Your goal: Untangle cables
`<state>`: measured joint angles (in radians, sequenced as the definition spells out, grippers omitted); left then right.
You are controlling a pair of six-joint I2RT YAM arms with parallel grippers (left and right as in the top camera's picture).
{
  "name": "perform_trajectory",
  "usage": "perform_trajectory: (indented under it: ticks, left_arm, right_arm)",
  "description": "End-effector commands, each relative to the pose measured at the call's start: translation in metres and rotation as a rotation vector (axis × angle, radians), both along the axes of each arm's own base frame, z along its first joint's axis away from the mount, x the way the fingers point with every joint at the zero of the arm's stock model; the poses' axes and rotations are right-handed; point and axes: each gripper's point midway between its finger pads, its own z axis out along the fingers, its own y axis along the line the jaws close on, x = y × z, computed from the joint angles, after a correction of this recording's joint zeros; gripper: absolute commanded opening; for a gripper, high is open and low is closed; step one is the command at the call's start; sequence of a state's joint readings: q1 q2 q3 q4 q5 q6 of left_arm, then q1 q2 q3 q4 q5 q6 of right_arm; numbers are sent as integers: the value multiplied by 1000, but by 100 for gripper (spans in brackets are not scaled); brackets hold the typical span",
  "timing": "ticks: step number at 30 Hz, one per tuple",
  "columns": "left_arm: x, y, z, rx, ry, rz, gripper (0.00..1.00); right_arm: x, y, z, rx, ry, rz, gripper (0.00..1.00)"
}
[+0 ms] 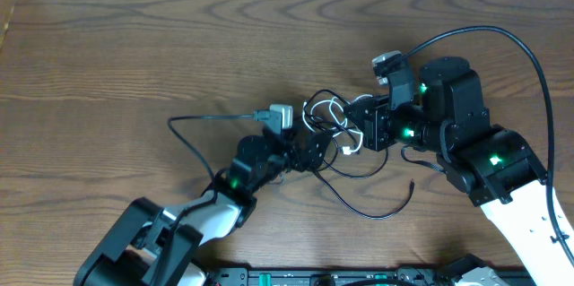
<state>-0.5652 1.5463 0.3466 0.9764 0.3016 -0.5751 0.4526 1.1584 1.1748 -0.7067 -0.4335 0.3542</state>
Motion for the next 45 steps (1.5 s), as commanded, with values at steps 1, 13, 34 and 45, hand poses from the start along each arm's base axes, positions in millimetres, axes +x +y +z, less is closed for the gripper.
perform_trajectory:
  ticks: [1,13,34,45]
  left_arm:
    - [18,-7,11,2,-44,24,95]
    - [36,-8,3,-9,10,88,8]
    - [25,-4,59,-126,-62,-66,8]
    - [2,7,105,-119,-131,-91,8]
  right_arm:
    - [-5,2,5,15,-13,33,1]
    - [-11,0,11,19,-31,44,1]
    - [-5,-158,-34,-446,86,-725,1]
    - [8,-173,-73,-620,192,-811,1]
